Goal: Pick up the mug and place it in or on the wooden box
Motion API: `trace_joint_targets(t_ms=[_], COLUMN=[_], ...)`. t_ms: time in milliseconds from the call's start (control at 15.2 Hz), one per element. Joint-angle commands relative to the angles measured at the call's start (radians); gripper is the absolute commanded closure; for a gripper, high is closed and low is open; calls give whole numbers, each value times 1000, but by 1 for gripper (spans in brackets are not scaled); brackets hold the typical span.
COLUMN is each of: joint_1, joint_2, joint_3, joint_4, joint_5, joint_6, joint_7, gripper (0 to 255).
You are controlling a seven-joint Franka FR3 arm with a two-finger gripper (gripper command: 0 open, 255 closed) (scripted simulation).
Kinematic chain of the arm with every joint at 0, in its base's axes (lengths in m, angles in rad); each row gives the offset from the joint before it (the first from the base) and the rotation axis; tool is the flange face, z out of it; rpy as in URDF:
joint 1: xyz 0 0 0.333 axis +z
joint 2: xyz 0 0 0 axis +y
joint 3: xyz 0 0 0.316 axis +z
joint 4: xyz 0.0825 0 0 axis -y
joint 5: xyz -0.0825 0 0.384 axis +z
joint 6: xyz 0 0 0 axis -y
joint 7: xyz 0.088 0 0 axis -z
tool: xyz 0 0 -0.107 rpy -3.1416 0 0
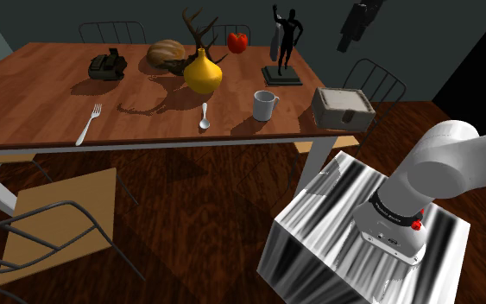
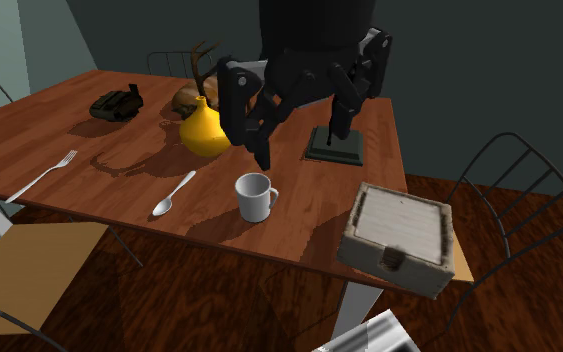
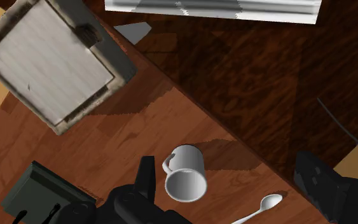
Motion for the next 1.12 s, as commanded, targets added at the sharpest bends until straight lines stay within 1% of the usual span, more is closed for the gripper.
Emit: trace_joint_targets(t_ms=[0,528,1056], joint_1=[0,3,3], joint_2=[0,216,485], joint_3=[0,16,32], joint_4=[0,-43,-4], joint_5=[0,5,3], joint_6=[0,222,414], joint_7=[0,38,75], gripper=[0,0,0])
